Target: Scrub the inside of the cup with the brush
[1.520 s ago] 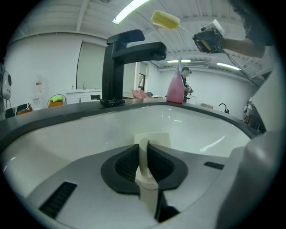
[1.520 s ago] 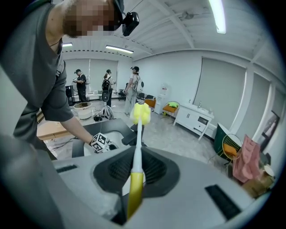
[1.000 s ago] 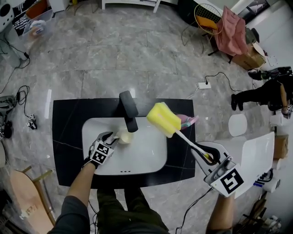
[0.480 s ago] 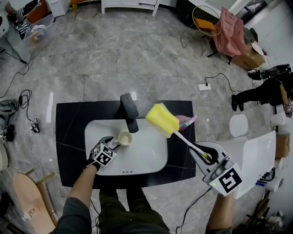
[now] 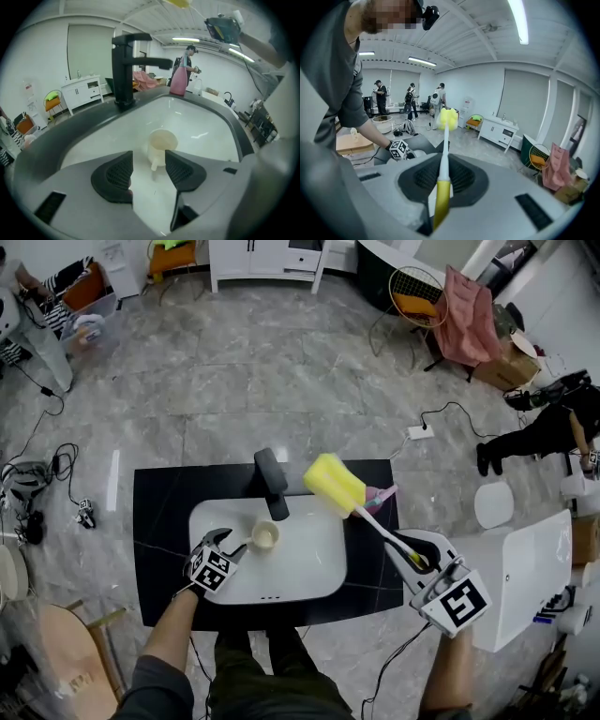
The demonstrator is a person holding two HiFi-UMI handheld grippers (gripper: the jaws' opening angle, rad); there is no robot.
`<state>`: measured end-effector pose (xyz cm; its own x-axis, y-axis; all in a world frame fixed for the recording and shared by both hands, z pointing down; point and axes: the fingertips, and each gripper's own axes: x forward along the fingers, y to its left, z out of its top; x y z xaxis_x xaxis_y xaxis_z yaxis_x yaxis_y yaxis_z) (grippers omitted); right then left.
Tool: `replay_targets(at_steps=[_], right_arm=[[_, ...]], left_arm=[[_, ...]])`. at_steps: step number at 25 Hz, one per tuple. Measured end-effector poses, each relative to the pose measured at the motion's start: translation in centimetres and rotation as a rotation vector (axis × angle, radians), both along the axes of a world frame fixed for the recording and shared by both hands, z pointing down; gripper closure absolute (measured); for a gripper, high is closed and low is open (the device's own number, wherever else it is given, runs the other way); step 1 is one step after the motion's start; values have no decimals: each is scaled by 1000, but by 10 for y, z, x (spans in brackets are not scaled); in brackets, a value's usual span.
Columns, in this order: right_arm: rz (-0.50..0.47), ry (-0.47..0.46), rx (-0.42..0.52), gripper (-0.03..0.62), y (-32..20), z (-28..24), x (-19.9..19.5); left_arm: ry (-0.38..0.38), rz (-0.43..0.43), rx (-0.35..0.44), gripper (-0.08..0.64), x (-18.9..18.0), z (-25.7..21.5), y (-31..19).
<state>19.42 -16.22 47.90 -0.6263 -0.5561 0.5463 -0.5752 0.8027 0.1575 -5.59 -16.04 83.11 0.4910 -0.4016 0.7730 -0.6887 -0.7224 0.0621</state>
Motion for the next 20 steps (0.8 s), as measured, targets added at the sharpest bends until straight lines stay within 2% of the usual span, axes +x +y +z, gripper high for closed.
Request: replay_targets(at_steps=[6, 14, 20], right_arm=[[64, -44, 31, 555, 0, -24, -4], [164, -119, 96, 554, 8, -60, -13], [248, -169, 147, 554, 13, -87, -19]], left_arm=[[80, -61, 148, 374, -12, -93, -25], [209, -104, 402, 437, -17, -264, -46], [293, -113, 597, 485, -24, -382, -41]])
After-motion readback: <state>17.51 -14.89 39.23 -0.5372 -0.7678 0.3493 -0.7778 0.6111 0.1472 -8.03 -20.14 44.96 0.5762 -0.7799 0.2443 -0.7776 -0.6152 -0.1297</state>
